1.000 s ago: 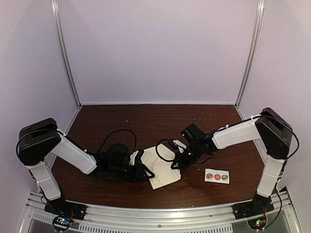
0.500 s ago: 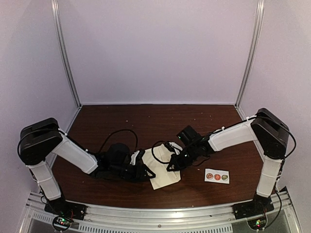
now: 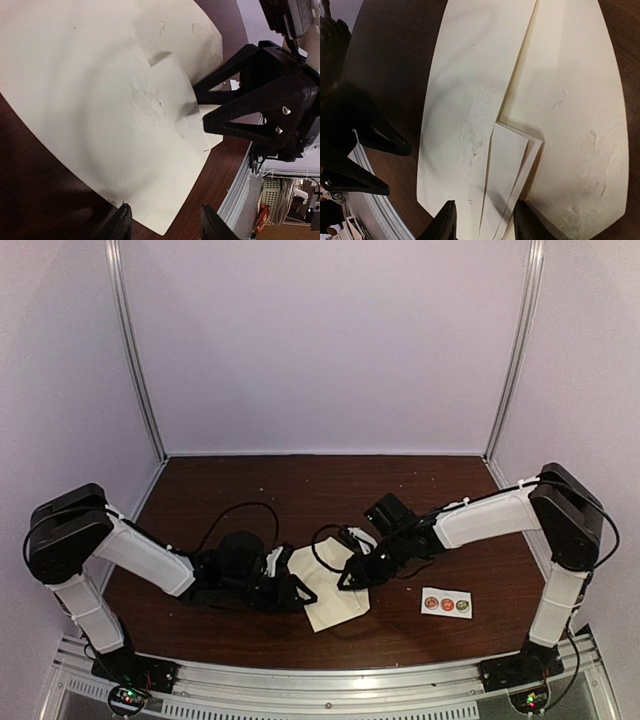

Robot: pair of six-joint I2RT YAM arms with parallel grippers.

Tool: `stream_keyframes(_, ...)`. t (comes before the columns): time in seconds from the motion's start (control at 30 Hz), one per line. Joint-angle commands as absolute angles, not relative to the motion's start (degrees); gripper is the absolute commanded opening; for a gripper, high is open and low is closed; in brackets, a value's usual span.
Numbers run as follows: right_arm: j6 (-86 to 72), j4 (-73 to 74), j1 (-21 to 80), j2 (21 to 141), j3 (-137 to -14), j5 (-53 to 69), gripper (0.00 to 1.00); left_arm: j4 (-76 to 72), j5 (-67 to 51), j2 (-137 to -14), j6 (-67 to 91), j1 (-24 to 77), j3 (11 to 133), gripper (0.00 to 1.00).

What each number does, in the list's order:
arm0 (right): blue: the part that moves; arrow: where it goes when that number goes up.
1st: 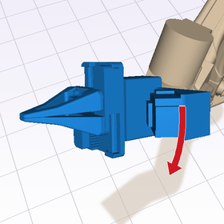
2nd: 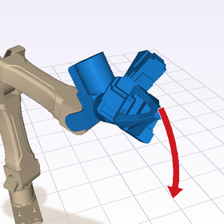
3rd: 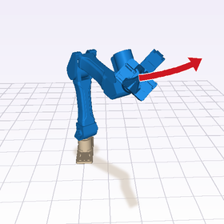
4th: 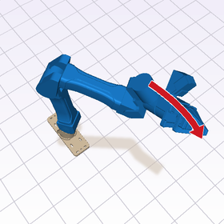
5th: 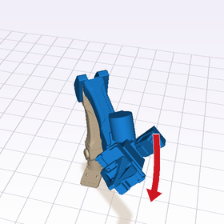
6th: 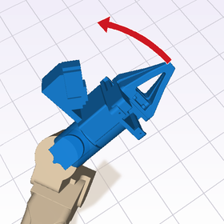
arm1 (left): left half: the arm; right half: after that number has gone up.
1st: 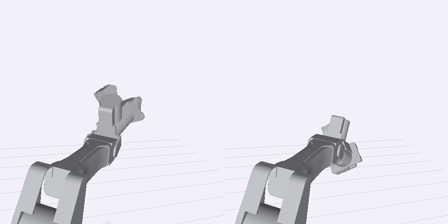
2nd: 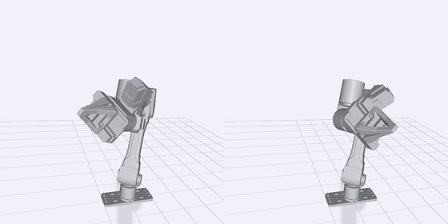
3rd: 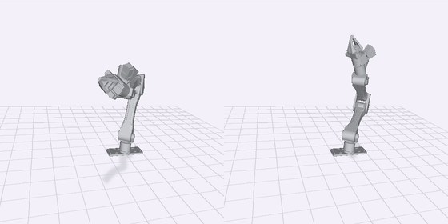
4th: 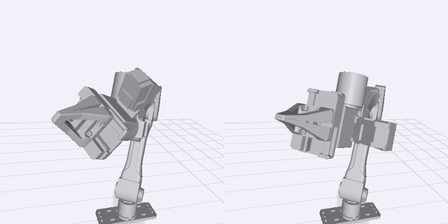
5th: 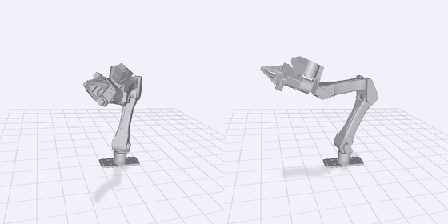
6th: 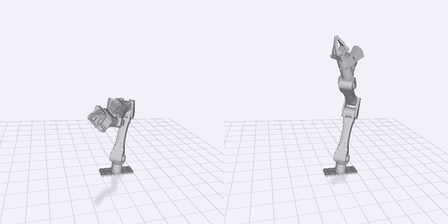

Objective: Place the letter into the envelope and seal it

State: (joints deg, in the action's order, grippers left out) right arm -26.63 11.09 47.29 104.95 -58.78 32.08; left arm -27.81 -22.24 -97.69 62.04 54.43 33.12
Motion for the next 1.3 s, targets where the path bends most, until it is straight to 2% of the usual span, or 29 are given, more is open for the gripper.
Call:
stream_keyframes(0.0, -25.4, 14.8, 47.7, 100.2, -59.6, 29.1, 0.41, -26.1, -20.6, -95.1, 61.5, 54.7, 32.6, 0.48)
stream_keyframes(0.4, -28.6, 11.4, 48.6, 98.0, -53.3, 29.9, 0.35, -25.8, -20.3, -95.1, 62.3, 54.7, 30.8, 0.47)
stream_keyframes(0.57, -29.9, 8.8, 49.0, 99.4, -52.6, 31.1, 0.32, -26.8, -20.8, -96.5, 62.2, 54.7, 31.0, 0.43)
stream_keyframes(1.27, -31.7, 4.5, 50.8, 104.5, -52.7, 33.5, 0.31, -28.9, -21.5, -100.2, 62.4, 54.8, 31.0, 0.41)
